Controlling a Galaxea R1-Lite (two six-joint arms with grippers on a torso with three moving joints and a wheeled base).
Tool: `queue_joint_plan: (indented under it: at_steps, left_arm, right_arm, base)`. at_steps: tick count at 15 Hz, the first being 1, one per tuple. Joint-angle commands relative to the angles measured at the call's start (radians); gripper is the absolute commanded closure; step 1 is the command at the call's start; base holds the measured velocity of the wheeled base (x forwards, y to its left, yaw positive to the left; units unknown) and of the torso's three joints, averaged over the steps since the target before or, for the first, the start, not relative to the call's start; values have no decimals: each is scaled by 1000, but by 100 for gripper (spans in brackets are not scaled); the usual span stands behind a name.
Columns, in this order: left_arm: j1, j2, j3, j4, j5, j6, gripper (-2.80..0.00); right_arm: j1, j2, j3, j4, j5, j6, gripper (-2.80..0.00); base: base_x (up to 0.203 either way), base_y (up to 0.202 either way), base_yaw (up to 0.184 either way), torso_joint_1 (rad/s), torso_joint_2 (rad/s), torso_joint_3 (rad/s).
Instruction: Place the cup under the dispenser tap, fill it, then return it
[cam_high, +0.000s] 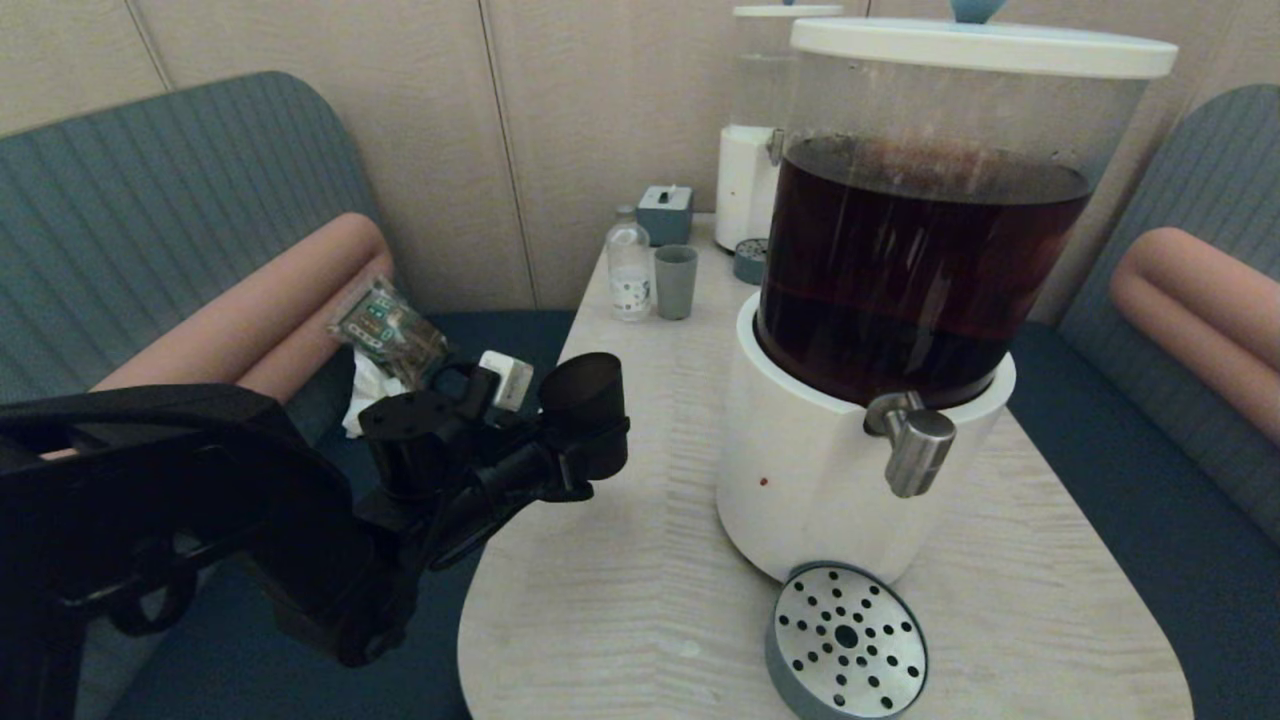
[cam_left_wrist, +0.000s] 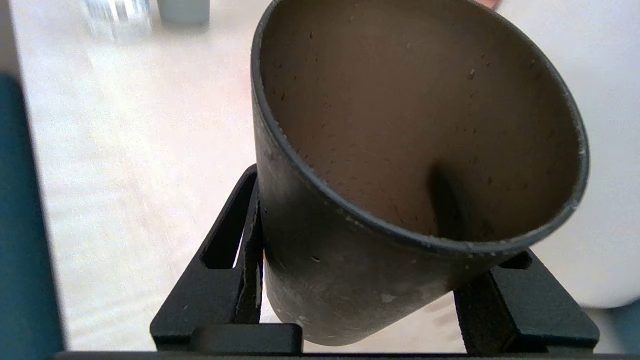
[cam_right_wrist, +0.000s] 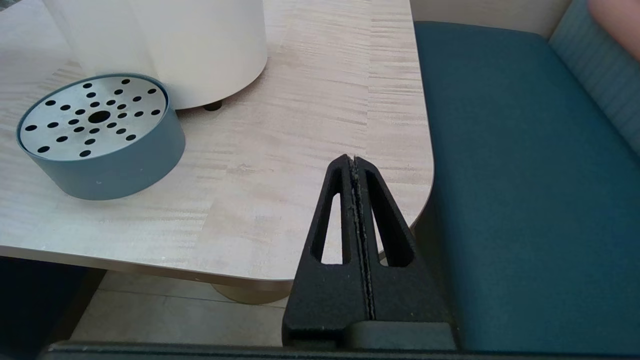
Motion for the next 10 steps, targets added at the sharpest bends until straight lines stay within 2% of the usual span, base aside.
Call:
queue_joint_plan:
  at_steps: [1, 10]
  left_arm:
    - [1, 88, -23, -9, -2, 0, 0]
    - [1, 165, -34, -11, 0, 9, 0]
  right_arm:
    - [0, -2, 0, 0, 0, 0, 0]
    - [0, -2, 0, 0, 0, 0, 0]
  base:
    - [0, 0, 0, 0, 0, 0]
    - [0, 0, 0, 0, 0, 0]
